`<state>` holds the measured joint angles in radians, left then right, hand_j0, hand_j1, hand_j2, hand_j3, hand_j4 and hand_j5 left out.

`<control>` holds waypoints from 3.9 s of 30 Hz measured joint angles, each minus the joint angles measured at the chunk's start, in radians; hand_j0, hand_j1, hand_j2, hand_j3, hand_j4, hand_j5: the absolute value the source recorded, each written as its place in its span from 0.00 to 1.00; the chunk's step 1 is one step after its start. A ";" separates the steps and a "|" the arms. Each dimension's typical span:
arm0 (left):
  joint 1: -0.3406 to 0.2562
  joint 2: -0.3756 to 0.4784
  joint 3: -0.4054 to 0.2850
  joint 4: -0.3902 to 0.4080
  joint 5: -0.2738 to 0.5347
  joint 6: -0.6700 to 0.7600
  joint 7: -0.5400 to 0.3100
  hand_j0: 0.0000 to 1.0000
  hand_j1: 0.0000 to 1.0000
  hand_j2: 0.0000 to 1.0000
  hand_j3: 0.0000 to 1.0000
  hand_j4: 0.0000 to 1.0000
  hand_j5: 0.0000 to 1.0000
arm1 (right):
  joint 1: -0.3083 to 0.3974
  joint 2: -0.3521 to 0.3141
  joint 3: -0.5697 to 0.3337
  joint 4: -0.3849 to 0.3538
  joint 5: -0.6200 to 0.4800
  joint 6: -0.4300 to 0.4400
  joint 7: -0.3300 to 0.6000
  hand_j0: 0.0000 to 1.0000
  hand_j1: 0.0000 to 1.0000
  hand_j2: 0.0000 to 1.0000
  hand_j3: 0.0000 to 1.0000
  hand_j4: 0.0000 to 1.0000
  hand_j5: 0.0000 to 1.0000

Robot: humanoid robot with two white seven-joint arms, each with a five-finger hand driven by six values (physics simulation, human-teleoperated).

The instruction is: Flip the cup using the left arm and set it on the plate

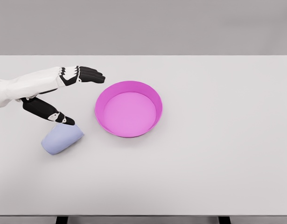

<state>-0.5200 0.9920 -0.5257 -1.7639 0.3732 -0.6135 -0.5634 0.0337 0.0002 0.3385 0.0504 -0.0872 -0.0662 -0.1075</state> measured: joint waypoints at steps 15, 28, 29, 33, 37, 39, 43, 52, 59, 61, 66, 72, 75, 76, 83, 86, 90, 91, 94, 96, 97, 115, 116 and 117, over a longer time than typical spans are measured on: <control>-0.005 0.033 -0.023 -0.001 0.025 -0.001 -0.001 1.00 1.00 1.00 1.00 1.00 1.00 | 0.000 0.000 -0.004 0.000 0.000 0.000 0.000 1.00 1.00 1.00 1.00 1.00 1.00; -0.446 0.124 -0.640 0.044 0.328 0.000 0.000 1.00 1.00 1.00 1.00 1.00 1.00 | 0.000 0.000 -0.004 0.000 0.000 0.000 0.000 1.00 1.00 1.00 1.00 1.00 1.00; -0.445 0.134 -0.646 0.042 0.355 0.000 0.000 1.00 1.00 1.00 1.00 1.00 1.00 | 0.000 0.000 -0.004 0.000 0.000 0.000 0.000 1.00 1.00 1.00 1.00 1.00 1.00; -0.320 0.153 -0.597 0.034 0.424 0.001 0.000 1.00 1.00 1.00 1.00 1.00 1.00 | 0.000 0.000 -0.004 0.000 0.000 0.000 0.000 1.00 1.00 1.00 1.00 1.00 1.00; -0.183 0.155 -0.428 0.017 0.436 0.000 0.000 1.00 1.00 1.00 1.00 1.00 1.00 | 0.000 0.000 -0.004 0.000 0.000 0.000 0.000 1.00 1.00 1.00 1.00 1.00 1.00; -0.181 0.162 -0.385 0.009 0.443 0.001 0.000 1.00 1.00 1.00 1.00 1.00 1.00 | 0.000 0.000 -0.004 0.000 0.000 0.000 0.000 1.00 1.00 1.00 1.00 1.00 1.00; -0.133 0.165 -0.349 0.003 0.444 0.001 0.002 1.00 1.00 1.00 1.00 1.00 1.00 | 0.000 0.000 -0.004 0.000 0.000 0.000 0.000 1.00 1.00 1.00 1.00 1.00 1.00; -0.056 0.151 -0.291 0.000 0.295 0.087 0.156 1.00 1.00 1.00 1.00 1.00 1.00 | 0.000 0.000 -0.004 0.000 0.000 0.000 0.000 1.00 1.00 1.00 1.00 1.00 1.00; 0.106 0.112 -0.050 0.000 0.160 0.116 0.094 1.00 1.00 1.00 1.00 1.00 1.00 | 0.000 0.000 -0.004 0.000 0.000 0.000 0.000 1.00 1.00 1.00 1.00 1.00 1.00; 0.156 0.105 -0.018 0.000 0.150 0.118 0.085 1.00 1.00 1.00 1.00 1.00 1.00 | 0.000 0.000 -0.004 0.000 0.000 0.000 0.000 1.00 1.00 1.00 1.00 1.00 1.00; 0.239 0.070 0.083 0.000 0.149 0.119 0.078 1.00 1.00 1.00 1.00 1.00 1.00 | 0.000 0.000 -0.004 0.000 0.000 0.000 0.000 1.00 1.00 1.00 1.00 1.00 1.00; 0.296 0.031 0.155 -0.001 0.146 0.111 0.084 1.00 1.00 1.00 1.00 1.00 1.00 | 0.000 0.000 -0.004 0.000 0.000 0.000 0.000 1.00 1.00 1.00 1.00 1.00 1.00; 0.324 0.022 0.170 -0.001 0.137 0.079 0.085 1.00 1.00 1.00 1.00 1.00 1.00 | 0.000 0.000 -0.004 0.000 0.000 0.000 0.000 1.00 1.00 1.00 1.00 1.00 1.00; 0.333 0.019 0.176 -0.001 0.123 0.065 0.085 1.00 1.00 1.00 1.00 1.00 1.00 | 0.000 0.000 -0.004 0.000 0.000 0.000 0.000 1.00 1.00 1.00 1.00 1.00 1.00; 0.394 -0.040 0.230 -0.001 0.050 0.007 0.076 1.00 1.00 1.00 1.00 1.00 1.00 | 0.000 0.000 -0.004 0.000 0.000 0.000 0.000 1.00 1.00 1.00 1.00 1.00 1.00; 0.414 -0.048 0.239 -0.001 0.043 0.003 0.076 1.00 1.00 1.00 1.00 1.00 1.00 | 0.000 0.000 -0.004 0.000 0.000 0.000 0.000 1.00 1.00 1.00 1.00 1.00 1.00; 0.479 -0.053 0.274 -0.001 0.040 0.001 0.078 1.00 1.00 1.00 1.00 1.00 1.00 | 0.000 0.000 -0.004 0.000 0.000 0.000 0.000 1.00 1.00 1.00 1.00 1.00 1.00; 0.483 -0.058 0.283 -0.001 0.041 0.001 0.082 1.00 1.00 1.00 1.00 1.00 1.00 | 0.000 0.000 -0.004 0.000 0.000 0.000 0.000 1.00 1.00 1.00 1.00 1.00 1.00; 0.497 -0.082 0.302 -0.001 0.046 0.029 0.145 1.00 1.00 1.00 1.00 1.00 1.00 | 0.000 0.000 -0.004 0.000 0.000 0.000 0.000 1.00 1.00 1.00 1.00 1.00 1.00; 0.511 -0.091 0.308 -0.001 0.050 0.069 0.201 1.00 1.00 1.00 1.00 1.00 1.00 | 0.000 0.000 -0.004 0.000 0.000 0.000 0.000 1.00 1.00 1.00 1.00 1.00 1.00; 0.529 -0.095 0.309 -0.001 0.051 0.083 0.219 1.00 1.00 1.00 1.00 1.00 1.00 | 0.000 0.000 -0.004 0.000 0.000 0.000 0.000 1.00 1.00 1.00 1.00 1.00 1.00; 0.546 -0.119 0.305 -0.001 0.045 0.398 0.171 1.00 1.00 1.00 1.00 1.00 1.00 | 0.000 0.000 -0.004 0.000 0.000 0.000 0.000 1.00 1.00 1.00 1.00 1.00 1.00; 0.546 -0.121 0.305 -0.001 0.045 0.413 0.169 1.00 1.00 1.00 1.00 1.00 1.00 | 0.000 0.000 -0.004 0.000 0.000 0.000 0.000 1.00 1.00 1.00 1.00 1.00 1.00; 0.546 -0.121 0.305 -0.001 0.044 0.424 0.168 1.00 1.00 1.00 1.00 1.00 1.00 | 0.000 0.000 -0.004 0.000 0.000 0.000 0.000 1.00 1.00 1.00 1.00 1.00 1.00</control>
<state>0.0261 0.8706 -0.2207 -1.7651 0.4176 -0.1899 -0.3957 0.0337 0.0002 0.3344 0.0504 -0.0872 -0.0659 -0.1075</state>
